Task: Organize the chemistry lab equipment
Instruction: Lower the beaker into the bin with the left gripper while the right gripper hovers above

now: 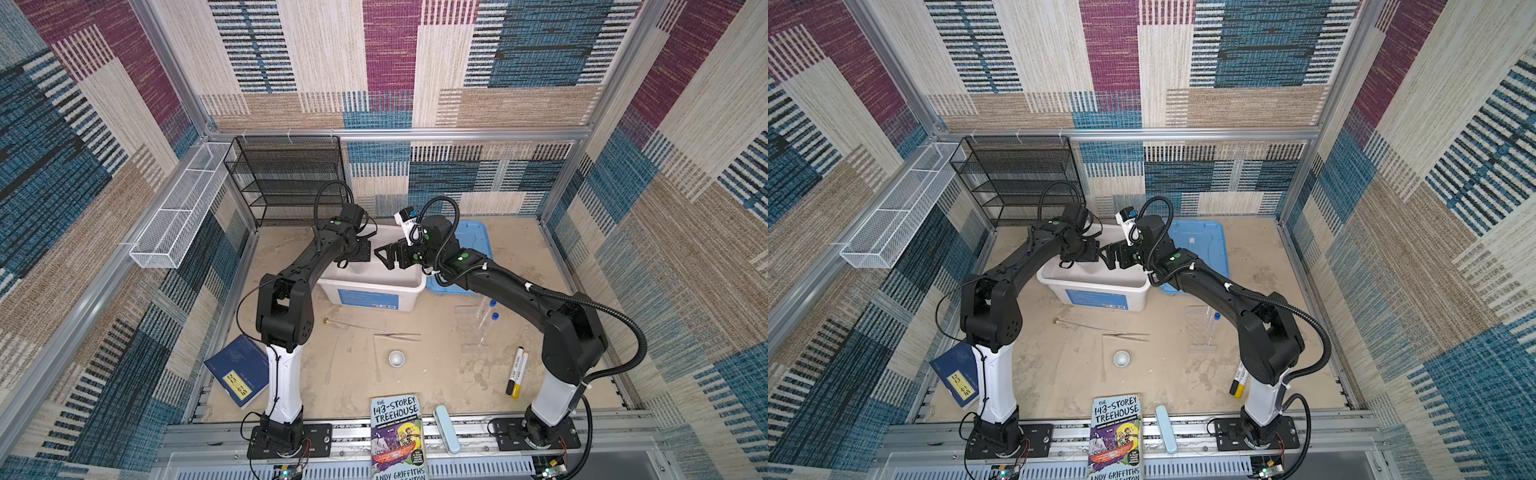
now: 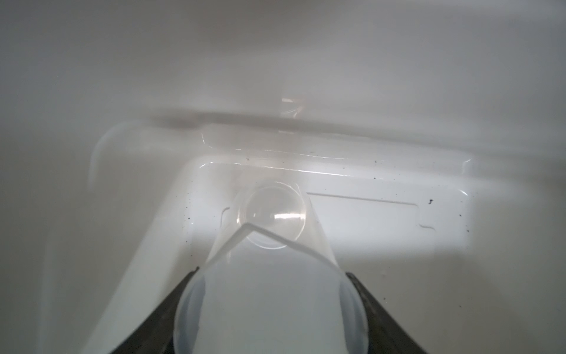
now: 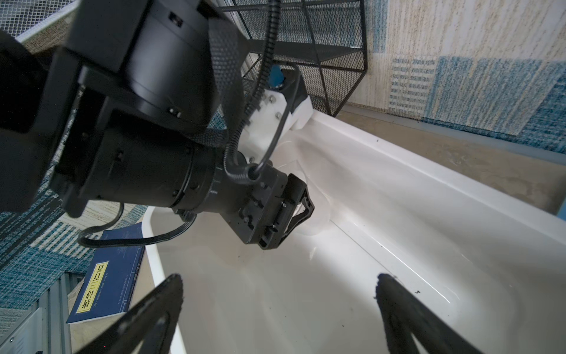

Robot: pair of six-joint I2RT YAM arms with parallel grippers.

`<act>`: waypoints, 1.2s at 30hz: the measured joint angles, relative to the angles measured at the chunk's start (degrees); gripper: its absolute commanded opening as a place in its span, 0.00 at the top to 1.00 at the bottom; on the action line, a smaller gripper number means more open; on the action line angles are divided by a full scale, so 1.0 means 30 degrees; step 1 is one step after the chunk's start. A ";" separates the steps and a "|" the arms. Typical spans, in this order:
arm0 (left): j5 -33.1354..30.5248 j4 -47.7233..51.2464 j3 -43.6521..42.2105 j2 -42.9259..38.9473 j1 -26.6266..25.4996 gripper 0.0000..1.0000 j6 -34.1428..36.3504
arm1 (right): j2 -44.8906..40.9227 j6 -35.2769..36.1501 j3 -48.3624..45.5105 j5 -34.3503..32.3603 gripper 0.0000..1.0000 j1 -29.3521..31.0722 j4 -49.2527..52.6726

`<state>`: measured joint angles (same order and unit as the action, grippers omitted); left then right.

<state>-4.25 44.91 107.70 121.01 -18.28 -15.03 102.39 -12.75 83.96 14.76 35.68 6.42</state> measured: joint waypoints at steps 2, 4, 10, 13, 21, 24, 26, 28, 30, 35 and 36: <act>0.0015 -0.0248 0.0000 0.0233 0.0000 0.28 -0.0007 | 0.0029 0.0000 -0.0029 0.0000 0.00 0.0000 -0.0007; -0.0015 -0.0401 0.0000 0.0430 -0.0015 0.28 -0.0007 | 0.0058 0.0007 -0.0051 -0.0066 0.00 0.0000 -0.0007; -0.0182 -0.1086 0.0189 0.0823 -0.0036 0.26 0.0000 | 0.0080 0.0007 -0.0138 -0.0131 0.00 -0.0007 -0.0044; -0.0430 -0.1326 0.0182 0.0903 -0.0080 0.25 -0.0007 | 0.0080 0.0007 -0.0328 -0.0131 0.00 -0.0007 -0.0051; -0.0481 -0.2164 -0.1056 0.0211 -0.0211 0.26 -0.0022 | 0.0080 0.0000 -0.0590 -0.0138 0.00 -0.0007 -0.0073; -0.0444 -0.1989 -0.1231 -0.0087 -0.0240 0.27 -0.0036 | 0.0080 0.0000 -0.0619 -0.0138 0.00 0.0000 -0.0087; -0.0437 -0.1938 -0.1443 -0.0379 -0.0306 0.27 -0.0080 | 0.0080 0.0000 -0.0619 -0.0138 0.00 -0.0007 -0.0095; -0.0444 -0.1916 -0.1778 -0.0809 -0.0342 0.28 -0.0087 | 0.0080 0.0000 -0.0670 -0.0138 0.00 -0.0007 -0.0204; -0.0437 -0.1909 -0.1865 -0.1013 -0.0415 0.28 -0.0087 | 0.0080 -0.0007 -0.0750 -0.0138 0.00 -0.0007 -0.0233; -0.0437 -0.1778 -0.1821 -0.0678 -0.0430 0.28 -0.0087 | 0.0080 -0.0015 -0.0838 -0.0131 0.00 -0.0007 -0.0342; -0.0437 -0.1741 -0.1851 -0.0641 -0.0423 0.27 -0.0095 | 0.0080 -0.0015 -0.0874 -0.0131 0.00 -0.0007 -0.0342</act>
<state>-5.56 39.68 102.15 119.09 -19.55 -15.31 102.63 -12.80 81.34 14.37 35.66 5.39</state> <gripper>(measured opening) 0.726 0.996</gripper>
